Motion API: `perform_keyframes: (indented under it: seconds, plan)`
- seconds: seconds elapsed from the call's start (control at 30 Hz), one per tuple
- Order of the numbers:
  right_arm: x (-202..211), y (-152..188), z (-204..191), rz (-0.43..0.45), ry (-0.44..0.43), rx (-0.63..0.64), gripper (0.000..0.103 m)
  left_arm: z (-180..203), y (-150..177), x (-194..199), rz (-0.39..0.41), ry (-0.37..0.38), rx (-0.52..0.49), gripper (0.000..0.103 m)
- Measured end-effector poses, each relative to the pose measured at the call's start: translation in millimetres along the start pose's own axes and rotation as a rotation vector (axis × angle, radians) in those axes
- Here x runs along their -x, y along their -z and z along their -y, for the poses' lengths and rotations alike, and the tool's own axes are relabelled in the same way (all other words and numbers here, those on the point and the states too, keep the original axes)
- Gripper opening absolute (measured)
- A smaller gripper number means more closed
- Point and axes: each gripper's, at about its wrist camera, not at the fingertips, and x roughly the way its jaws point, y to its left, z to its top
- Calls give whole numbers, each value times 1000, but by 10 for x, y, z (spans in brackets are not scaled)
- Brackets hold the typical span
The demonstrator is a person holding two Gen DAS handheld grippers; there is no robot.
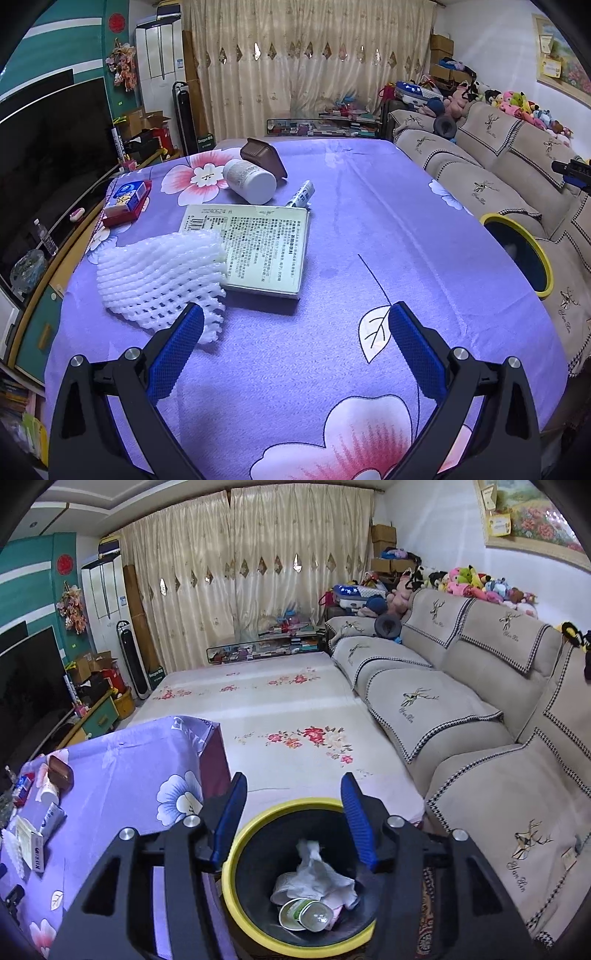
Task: Collect trash
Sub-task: 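Grasp the white foam fruit net with the left gripper and lift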
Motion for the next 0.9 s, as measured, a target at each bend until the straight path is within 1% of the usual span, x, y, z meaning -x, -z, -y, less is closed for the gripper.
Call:
perform_keyframes:
  seconds: [0.17, 0.27, 0.47, 0.6, 0.8, 0.9]
  plan:
    - [17, 41, -42, -1, -17, -5, 51, -97, 40, 14, -9, -8, 18, 98]
    - [15, 103, -102, -6, -35, 4, 52, -220, 71, 25, -21, -18, 45, 98]
    - [-113, 193, -305, -41, -76, 33, 53, -566, 112, 11, -43, -87, 101, 98]
    - [-170, 255, -456, -61, -100, 50, 53, -740, 109, -38, -55, -98, 133, 98]
    - [-199, 328, -640, -77, -127, 71, 53, -702, 31, -237, -85, -120, 74, 98]
    - [-207, 321, -671, -82, -134, 74, 53, -642, -12, -405, -114, -163, 50, 98]
